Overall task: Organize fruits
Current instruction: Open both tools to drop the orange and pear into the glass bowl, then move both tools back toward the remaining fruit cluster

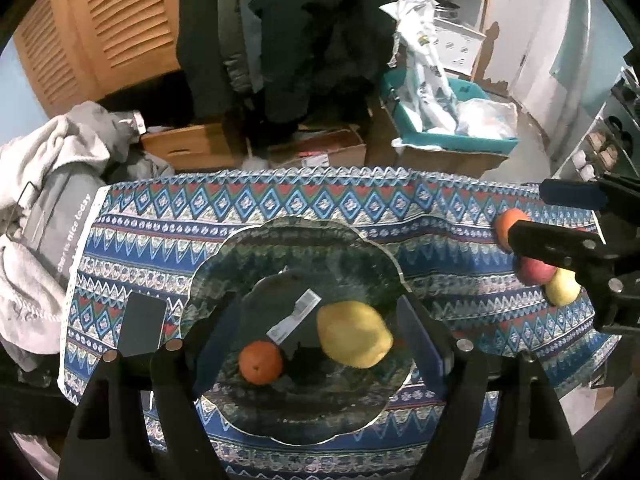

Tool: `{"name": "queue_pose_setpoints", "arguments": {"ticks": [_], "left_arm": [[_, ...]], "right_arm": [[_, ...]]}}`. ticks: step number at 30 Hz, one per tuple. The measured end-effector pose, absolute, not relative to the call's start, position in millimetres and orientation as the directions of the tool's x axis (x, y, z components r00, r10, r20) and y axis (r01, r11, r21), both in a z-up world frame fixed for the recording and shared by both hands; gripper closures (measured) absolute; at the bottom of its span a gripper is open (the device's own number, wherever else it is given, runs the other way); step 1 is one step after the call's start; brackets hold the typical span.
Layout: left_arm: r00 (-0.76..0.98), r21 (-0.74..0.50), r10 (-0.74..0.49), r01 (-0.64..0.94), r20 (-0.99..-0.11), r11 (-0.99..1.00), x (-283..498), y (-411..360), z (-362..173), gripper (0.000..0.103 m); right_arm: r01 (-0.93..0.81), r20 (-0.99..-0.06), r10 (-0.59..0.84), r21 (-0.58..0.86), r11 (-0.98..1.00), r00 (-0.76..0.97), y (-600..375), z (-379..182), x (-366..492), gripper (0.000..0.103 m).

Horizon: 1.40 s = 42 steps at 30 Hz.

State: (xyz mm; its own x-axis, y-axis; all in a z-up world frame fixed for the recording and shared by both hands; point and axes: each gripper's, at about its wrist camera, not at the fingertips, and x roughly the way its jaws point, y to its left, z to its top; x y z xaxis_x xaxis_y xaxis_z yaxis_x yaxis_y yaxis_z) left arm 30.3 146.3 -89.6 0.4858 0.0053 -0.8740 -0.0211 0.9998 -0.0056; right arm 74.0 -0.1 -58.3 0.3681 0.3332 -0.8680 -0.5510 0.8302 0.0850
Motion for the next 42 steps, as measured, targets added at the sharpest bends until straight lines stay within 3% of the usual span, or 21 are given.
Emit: {"name": "queue_pose_setpoints", "arguments": {"ticks": [21,27,42], "left_arm": [[0.556,0.005,-0.030,0.061,-0.831,0.998,40.5,83.7,-45.7,0.021],[0.561,0.007,-0.041,0.084,-0.827,0.996,44.5,65.1,-40.6,0.021],[0.569,0.029,-0.070,0.162,-0.820,0.986,54.4,5.5,-32.0,0.020]], "right_arm": [[-0.441,-0.821,0.351,0.138,0.887,0.450,-91.8,-20.9,73.9,0.031],[-0.401,-0.804,0.336,0.134,0.906,0.490,-121.0,-14.0,72.3,0.025],[-0.258,-0.801,0.268,0.147,0.955,0.536,-204.1,-11.9,74.2,0.024]]}}
